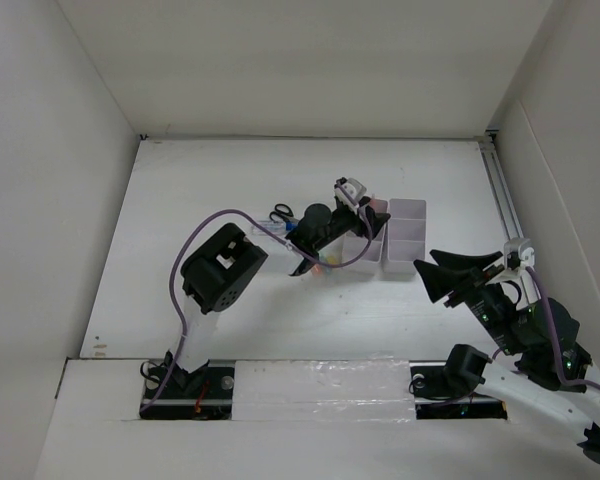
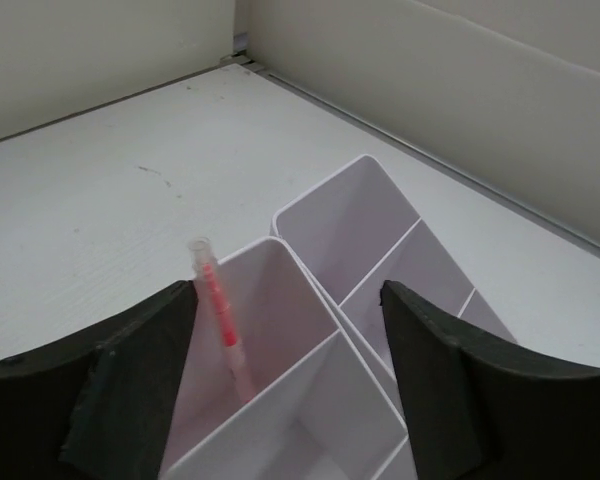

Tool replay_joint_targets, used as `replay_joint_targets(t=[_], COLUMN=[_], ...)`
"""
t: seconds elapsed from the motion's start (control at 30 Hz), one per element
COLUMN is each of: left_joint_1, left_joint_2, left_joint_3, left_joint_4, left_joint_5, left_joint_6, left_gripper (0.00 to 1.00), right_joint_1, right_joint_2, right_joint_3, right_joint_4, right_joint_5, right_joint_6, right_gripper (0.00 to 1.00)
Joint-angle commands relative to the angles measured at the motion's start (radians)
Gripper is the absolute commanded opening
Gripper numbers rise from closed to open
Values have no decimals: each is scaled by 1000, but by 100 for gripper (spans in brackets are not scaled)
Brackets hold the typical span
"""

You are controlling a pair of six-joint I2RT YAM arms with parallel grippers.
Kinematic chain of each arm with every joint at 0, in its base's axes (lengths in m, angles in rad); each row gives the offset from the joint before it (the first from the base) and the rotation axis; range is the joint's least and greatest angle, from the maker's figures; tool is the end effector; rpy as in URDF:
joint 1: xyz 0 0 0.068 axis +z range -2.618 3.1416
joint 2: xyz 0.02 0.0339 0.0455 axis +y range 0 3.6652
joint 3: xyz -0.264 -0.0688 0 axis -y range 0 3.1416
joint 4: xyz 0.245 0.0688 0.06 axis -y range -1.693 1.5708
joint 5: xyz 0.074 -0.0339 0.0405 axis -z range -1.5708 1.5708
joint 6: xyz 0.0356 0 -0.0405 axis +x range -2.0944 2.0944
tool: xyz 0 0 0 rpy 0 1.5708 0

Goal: Sort the stationery into containers
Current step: Place the stationery into the container

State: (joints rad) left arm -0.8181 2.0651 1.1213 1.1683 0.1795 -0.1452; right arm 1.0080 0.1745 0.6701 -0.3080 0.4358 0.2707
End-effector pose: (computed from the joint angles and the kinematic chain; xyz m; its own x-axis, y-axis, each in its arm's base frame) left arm 0.2988 -0.3283 0.2070 0.0295 -0.2397 -0.9704 0.8503 0.5163 -0.1017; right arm 0.0401 0.0355 0.3484 -0.0500 0.3751 -0.9256 -0.5522 0.7619 0.3386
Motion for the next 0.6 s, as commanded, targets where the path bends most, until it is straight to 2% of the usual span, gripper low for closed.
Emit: replay_joint_targets(t=[0.0,0.03,0.47,0.5,0.53,0.57], left_joint_1=[0,0,-27,-27,-38,-38], left_joint_2=[-71,-71,-137,-137,-146,-157], left_joint_3=[-29,-29,-69,-69,-69,-69], left_joint_4=[48,48,68,68,68,57], left_joint_5=[0,0,9,9,9,-4], left_joint_6=[-4,-4,6,6,6,16], left_gripper=[72,74,74,81,99,99], right_joint_1=[-3,-3,-3,-3,-3,-3], right_joint_2=[0,0,19,19,19,19], right_joint_3=[-9,-9,-9,-9,-9,-9], right_joint_4=[18,18,29,29,29,29], right_joint_5=[12,12,12,3,3,3], right_joint_6=[10,10,10,10,10,10], right_gripper=[57,57,57,57,57,57])
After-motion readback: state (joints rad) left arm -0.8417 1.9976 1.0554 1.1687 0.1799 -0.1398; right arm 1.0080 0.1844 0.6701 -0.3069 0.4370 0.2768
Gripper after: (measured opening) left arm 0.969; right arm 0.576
